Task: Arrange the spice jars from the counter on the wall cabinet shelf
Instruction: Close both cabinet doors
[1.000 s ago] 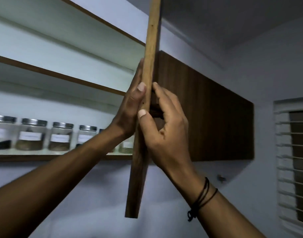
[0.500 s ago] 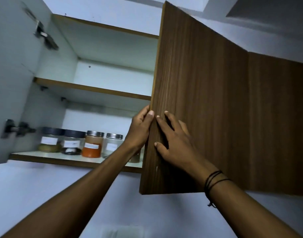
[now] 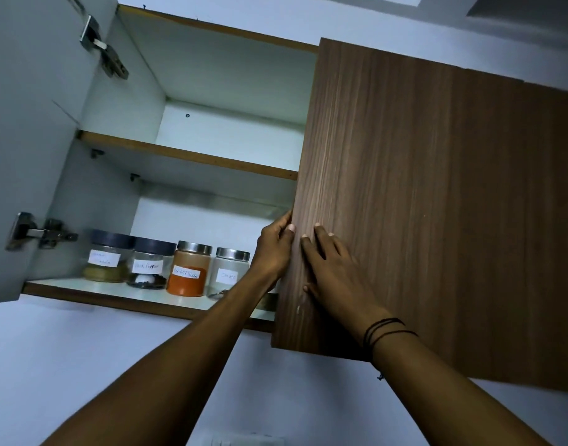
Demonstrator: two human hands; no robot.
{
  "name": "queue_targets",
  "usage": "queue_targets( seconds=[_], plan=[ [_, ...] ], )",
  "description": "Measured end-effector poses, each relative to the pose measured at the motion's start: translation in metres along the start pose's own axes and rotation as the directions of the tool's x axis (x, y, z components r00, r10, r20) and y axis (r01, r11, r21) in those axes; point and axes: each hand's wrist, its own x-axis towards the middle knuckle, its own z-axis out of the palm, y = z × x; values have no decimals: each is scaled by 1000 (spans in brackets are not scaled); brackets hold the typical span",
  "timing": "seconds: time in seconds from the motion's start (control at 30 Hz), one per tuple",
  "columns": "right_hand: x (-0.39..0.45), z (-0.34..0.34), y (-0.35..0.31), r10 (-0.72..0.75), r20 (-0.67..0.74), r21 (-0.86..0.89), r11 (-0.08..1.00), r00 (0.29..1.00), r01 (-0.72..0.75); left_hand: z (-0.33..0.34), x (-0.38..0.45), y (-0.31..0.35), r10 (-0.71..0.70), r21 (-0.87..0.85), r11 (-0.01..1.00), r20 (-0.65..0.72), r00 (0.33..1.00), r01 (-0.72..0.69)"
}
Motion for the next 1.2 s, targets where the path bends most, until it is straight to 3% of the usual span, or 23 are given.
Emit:
queue_targets(
  seconds=[0.27, 0.5, 0.7, 0.9, 1.07, 1.2],
  plan=[
    [4, 8, 2, 10, -7, -13, 1000, 1000, -10, 2, 0, -1, -1, 54, 999, -30, 1000, 3],
    [0, 3, 3, -6, 51, 27, 1000, 999, 5, 4, -10, 8, 35, 271, 962, -49, 998, -20],
    [0, -14, 3, 8, 93, 147, 989, 996, -22, -1, -19, 24, 29, 343, 939, 30, 999, -38],
    [7, -47, -33, -32, 2, 333, 942, 999, 29, -41, -35, 51, 82, 468, 881, 1, 997, -73],
    [30, -80, -106, -154, -152, 456, 866, 976, 208, -118, -53, 84, 229, 660, 733, -16, 973, -162],
    [49, -106, -183, -221, -283, 575, 739, 933, 350, -203, -69, 126, 324, 802, 582, -78, 943, -134]
  ],
)
